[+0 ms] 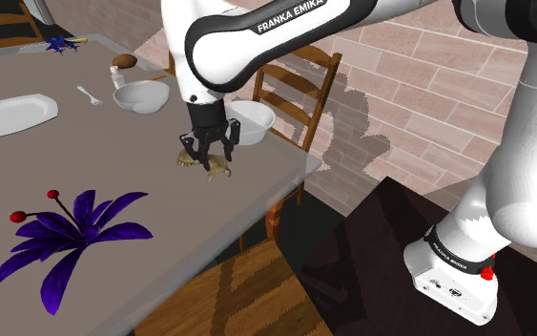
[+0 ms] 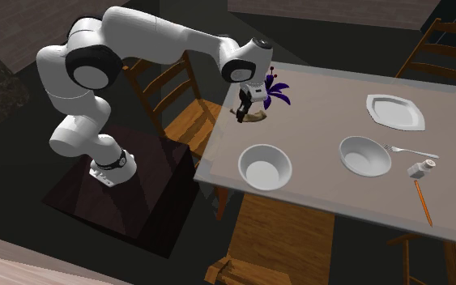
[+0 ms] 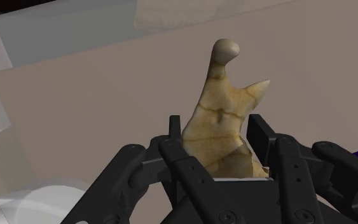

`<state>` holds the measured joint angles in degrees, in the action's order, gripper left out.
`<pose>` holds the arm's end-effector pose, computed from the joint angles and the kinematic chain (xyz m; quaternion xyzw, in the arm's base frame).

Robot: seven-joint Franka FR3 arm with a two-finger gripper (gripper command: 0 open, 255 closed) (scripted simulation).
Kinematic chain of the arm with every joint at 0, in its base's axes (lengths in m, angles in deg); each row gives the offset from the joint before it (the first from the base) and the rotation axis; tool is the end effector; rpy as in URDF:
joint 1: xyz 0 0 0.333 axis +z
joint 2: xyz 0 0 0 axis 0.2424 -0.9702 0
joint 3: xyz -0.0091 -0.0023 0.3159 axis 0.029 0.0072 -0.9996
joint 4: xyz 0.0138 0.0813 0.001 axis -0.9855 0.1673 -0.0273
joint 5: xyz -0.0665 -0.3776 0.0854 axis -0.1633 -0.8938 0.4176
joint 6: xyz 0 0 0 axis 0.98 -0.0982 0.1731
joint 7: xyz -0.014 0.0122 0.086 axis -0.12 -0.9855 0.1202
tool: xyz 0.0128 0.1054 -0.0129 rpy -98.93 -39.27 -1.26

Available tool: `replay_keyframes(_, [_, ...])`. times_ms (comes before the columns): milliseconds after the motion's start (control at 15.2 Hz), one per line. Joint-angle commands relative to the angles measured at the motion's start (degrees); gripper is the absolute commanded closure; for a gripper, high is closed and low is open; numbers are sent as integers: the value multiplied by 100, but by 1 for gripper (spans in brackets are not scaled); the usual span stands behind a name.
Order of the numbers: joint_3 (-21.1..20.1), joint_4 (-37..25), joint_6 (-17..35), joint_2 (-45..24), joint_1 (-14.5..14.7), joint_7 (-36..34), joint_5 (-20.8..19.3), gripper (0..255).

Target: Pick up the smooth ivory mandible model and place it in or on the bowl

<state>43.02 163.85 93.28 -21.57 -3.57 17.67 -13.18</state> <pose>0.5394 0.3301 0.3856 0.9954 -0.0712 -0.0642 0.0037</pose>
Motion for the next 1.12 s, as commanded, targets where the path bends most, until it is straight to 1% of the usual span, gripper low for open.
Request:
replay_keyframes(0, [-9, -97, -157, 64, -12, 17, 27, 255])
replay_keyframes(792, [-49, -716, -973, 277, -19, 38, 119, 255])
replay_keyframes(1056, [124, -744, -1034, 298, -341, 529, 121, 255])
